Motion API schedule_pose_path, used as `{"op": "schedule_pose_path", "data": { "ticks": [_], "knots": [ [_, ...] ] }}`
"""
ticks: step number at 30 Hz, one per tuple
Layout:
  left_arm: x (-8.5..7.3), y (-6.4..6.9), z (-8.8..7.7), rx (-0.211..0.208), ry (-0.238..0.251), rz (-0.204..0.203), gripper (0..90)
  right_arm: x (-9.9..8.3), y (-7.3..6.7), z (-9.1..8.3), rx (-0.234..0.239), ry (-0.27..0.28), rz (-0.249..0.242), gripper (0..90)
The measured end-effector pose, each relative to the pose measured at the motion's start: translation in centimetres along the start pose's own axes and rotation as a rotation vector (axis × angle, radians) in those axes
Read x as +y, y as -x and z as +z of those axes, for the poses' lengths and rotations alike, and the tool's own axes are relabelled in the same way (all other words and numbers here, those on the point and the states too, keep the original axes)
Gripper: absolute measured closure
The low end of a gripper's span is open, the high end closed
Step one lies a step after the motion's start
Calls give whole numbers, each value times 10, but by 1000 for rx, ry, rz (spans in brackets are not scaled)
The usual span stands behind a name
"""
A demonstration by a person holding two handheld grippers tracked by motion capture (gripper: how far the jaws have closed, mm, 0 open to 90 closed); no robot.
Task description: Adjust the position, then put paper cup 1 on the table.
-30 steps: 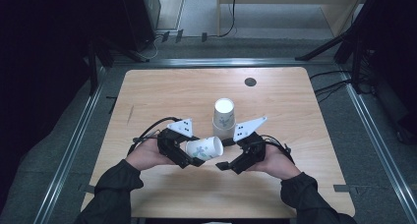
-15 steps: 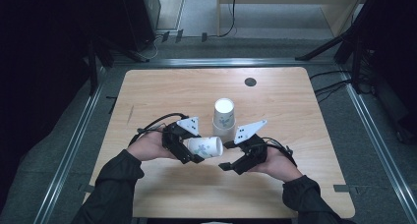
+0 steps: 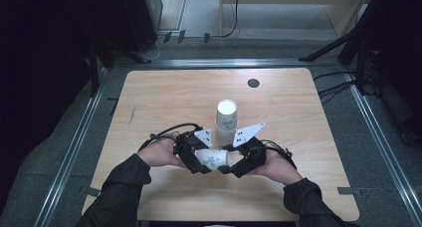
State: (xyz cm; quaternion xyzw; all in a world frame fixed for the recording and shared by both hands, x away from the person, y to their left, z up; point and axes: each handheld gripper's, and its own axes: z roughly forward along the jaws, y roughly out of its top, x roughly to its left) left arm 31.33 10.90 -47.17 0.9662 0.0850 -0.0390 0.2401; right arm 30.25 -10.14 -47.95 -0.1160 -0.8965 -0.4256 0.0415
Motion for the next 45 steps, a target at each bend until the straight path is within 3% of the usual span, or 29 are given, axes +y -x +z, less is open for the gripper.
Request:
{"op": "schedule_pose_path", "data": {
  "ticks": [15,21,25,36,45],
  "knots": [
    [5,5,6,7,-18,18,234,2,-2,13,14,-51,-17,335],
    [1,3,2,-8,35,6,143,3,-3,10,2,-43,-34,334],
    [-1,0,-3,-14,66,-7,102,3,0,1,-5,-17,-19,334],
    [-9,-2,-11,-5,150,-49,99,1,4,-15,-10,39,4,333],
    [-21,1,-12,-17,246,-109,98,2,4,-22,10,67,4,333]
  ]
}}
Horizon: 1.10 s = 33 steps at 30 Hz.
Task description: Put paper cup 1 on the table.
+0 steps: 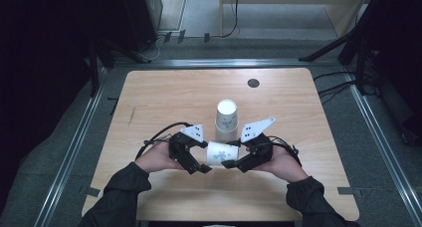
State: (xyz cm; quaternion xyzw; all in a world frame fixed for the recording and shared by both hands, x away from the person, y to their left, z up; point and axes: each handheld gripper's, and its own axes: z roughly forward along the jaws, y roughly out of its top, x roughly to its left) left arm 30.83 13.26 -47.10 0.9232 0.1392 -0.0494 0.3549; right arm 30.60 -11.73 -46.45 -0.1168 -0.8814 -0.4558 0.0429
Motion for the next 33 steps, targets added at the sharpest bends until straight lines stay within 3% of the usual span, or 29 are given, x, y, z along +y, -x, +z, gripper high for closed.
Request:
{"op": "schedule_pose_path", "data": {
  "ticks": [3,6,9,16,19,22,28,33],
  "knots": [
    [-3,2,-1,-11,46,-17,99,2,1,0,19,15,0,333],
    [-5,5,-3,16,78,10,118,4,1,0,34,26,2,333],
    [-6,7,-4,-6,124,-2,126,5,1,2,46,27,0,333],
    [-9,7,-3,-42,150,-20,139,6,1,7,77,21,1,333],
    [-9,8,-3,-29,155,3,160,7,1,9,90,21,6,332],
    [-10,7,-3,-34,151,-5,214,7,0,11,94,18,4,333],
    [-10,7,-1,-33,111,14,243,7,0,13,88,-9,-2,331],
    [-9,7,-6,-33,89,26,248,7,-2,16,66,-25,-2,263]
  ]
}}
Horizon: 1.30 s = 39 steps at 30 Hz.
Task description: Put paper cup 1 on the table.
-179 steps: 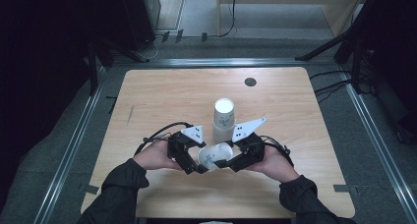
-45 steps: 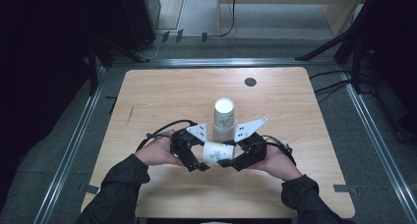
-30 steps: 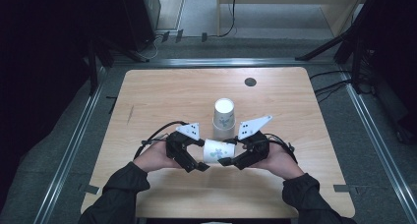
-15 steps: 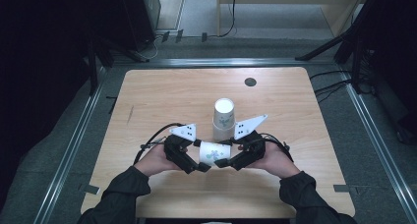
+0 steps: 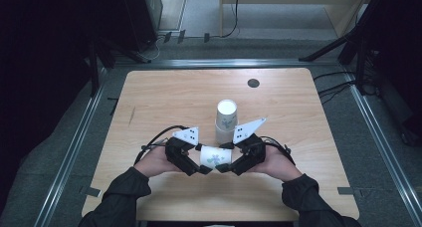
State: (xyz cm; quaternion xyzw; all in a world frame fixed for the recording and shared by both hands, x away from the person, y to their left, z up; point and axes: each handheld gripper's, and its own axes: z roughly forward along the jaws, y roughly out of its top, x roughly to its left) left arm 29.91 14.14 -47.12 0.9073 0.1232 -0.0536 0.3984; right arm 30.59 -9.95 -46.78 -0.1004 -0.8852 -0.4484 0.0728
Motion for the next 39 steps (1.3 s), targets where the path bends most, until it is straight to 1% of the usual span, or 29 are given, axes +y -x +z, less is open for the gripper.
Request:
{"op": "schedule_pose_path", "data": {
  "ticks": [1,3,4,5,7,8,10,11,13,14,16,17,18,23,25,30,33,35,37,39],
  "knots": [
    [1,-1,-2,5,-12,5,248,0,0,0,-4,0,0,257],
    [2,-1,-5,13,-31,-2,248,-1,0,0,-15,-4,0,257],
    [3,-2,-6,25,-44,2,248,-1,0,-1,-17,-4,0,257],
    [4,-3,-9,38,-63,14,248,-1,1,-1,-19,-6,-1,257],
    [5,-4,-13,64,-80,29,248,-2,1,-1,-26,-12,-3,257],
    [6,-6,-15,60,-90,23,248,-3,1,0,-25,-17,0,257],
    [8,-7,-17,65,-115,37,248,-4,1,2,-26,-25,-2,257],
    [9,-7,-18,65,-127,34,248,-5,1,3,-32,-31,-2,257],
    [12,-7,-18,65,-149,37,248,-6,1,6,-41,-43,-3,257],
    [14,-7,-18,68,-155,43,248,-6,2,7,-45,-46,-11,258],
    [18,-6,-16,72,-175,43,248,-7,2,8,-50,-53,-5,259],
    [20,-6,-14,82,-192,49,248,-7,2,9,-52,-59,-6,260],
    [22,-6,-14,81,-202,53,248,-7,2,10,-60,-61,-8,260],
    [29,-5,-6,73,-242,56,250,-8,3,12,-68,-62,-6,269],
    [30,-4,-2,60,-260,65,250,-8,3,13,-64,-65,-3,275],
    [31,-3,5,56,-297,72,250,-9,2,15,-56,-68,-15,292],
    [32,-2,9,55,-308,76,250,-9,2,16,-50,-70,-25,303],
    [32,-1,11,53,-316,78,249,-8,1,18,-44,-73,-22,319],
    [31,-1,12,53,-317,80,249,-8,1,18,-47,-78,-32,328],
    [30,-2,11,46,-305,81,241,-8,0,18,-41,-83,-31,332]
  ]
}}
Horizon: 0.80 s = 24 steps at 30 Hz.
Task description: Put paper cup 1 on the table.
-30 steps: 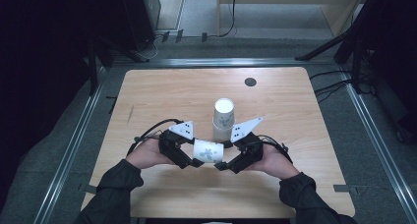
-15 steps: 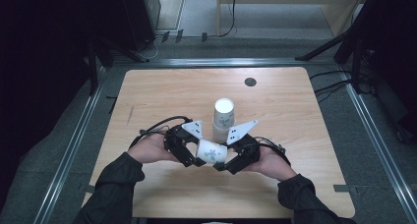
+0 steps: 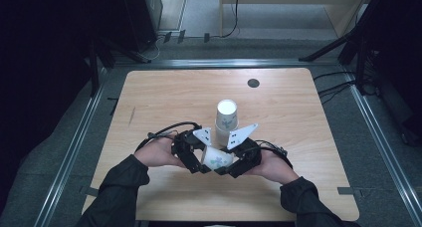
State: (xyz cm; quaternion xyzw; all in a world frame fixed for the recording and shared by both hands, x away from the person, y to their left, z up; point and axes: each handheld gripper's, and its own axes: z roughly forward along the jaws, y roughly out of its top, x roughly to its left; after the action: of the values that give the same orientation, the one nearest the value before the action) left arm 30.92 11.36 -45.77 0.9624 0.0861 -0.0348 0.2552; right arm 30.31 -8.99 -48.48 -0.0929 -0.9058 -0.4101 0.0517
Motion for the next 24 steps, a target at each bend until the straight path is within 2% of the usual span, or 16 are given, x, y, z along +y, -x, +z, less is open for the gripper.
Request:
{"op": "schedule_pose_path", "data": {
  "ticks": [2,5,8,12,13,16,22,24],
  "knots": [
    [-1,0,-1,-2,23,-8,215,1,0,-1,1,7,-5,328],
    [-3,-2,-3,-6,49,-23,127,1,1,-5,-4,25,-1,328],
    [-6,-4,-5,-16,87,-39,126,0,2,-9,-9,39,2,328],
    [-10,-6,-8,-9,129,-56,119,-1,3,-15,-13,63,4,328],
    [-12,-6,-10,-11,156,-61,115,-1,3,-16,-10,73,6,328],
    [-15,-6,-12,-13,191,-75,125,-1,3,-19,-9,85,14,328],
    [-22,-5,-12,-29,275,-127,125,-1,5,-23,-5,113,16,328],
    [-23,-4,-11,-27,282,-135,124,-1,5,-23,-1,115,16,328]
  ]
}}
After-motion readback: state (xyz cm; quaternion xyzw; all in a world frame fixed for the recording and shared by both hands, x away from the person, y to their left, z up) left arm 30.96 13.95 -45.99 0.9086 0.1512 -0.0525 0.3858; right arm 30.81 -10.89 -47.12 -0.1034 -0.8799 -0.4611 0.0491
